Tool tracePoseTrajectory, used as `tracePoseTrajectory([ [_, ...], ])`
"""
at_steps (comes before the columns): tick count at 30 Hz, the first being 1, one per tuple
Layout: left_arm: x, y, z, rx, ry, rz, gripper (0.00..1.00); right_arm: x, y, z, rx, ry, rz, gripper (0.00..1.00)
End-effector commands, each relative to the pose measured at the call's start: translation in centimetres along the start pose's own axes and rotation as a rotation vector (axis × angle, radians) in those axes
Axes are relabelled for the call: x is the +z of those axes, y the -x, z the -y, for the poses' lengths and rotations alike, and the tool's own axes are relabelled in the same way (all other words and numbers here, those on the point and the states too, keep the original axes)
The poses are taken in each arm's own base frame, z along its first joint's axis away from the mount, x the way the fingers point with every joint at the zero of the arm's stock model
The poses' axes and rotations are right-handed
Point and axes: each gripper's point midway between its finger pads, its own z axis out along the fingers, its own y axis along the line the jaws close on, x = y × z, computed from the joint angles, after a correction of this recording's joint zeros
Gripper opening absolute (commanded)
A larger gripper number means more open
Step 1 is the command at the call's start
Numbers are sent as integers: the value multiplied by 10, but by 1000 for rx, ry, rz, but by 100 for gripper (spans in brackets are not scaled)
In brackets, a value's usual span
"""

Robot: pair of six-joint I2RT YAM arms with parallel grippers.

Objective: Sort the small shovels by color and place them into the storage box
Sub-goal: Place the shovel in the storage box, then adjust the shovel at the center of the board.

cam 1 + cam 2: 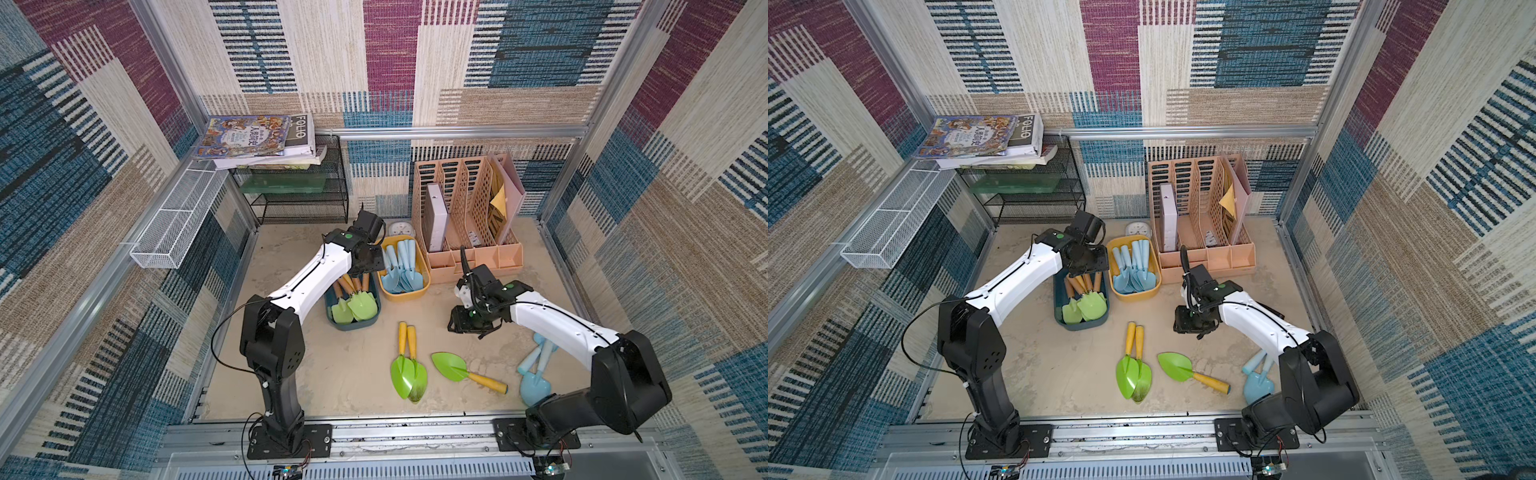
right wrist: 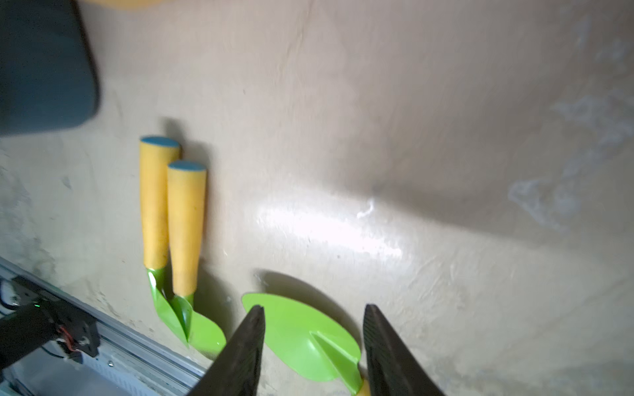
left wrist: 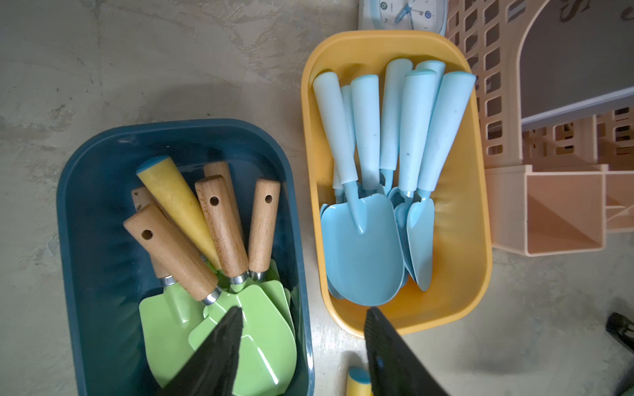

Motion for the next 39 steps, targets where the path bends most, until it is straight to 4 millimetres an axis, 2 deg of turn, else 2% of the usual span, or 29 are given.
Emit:
tracePoseTrajectory([
  [1, -3, 8, 1, 6, -6, 34, 59, -5, -49, 21, 48, -205, -139, 49],
  [4, -4, 10, 0, 17, -5, 42, 59, -7, -77, 9, 8, -245, -208, 44],
  [9, 0, 13, 0, 23, -4, 38, 59, 2, -130, -12, -1, -194, -347, 39],
  [12, 1, 16, -3, 25, 0, 39, 59, 7, -156, -3, 60, -206, -387, 39],
  [15, 0, 16, -4, 24, -2, 40, 59, 10, -165, 14, 164, -218, -374, 40],
  [22, 0, 16, -10, 16, 0, 35, 59, 18, -152, 59, 353, -271, -298, 41],
  [26, -3, 14, -6, 18, -23, 26, 59, 22, -122, 73, 381, -259, -220, 41],
  [33, -3, -1, 5, 26, -88, -24, 59, 30, -59, 56, 312, -178, -138, 40],
  [39, -7, -23, 28, 96, -173, -77, 58, 40, -29, 30, 269, -90, -126, 40],
])
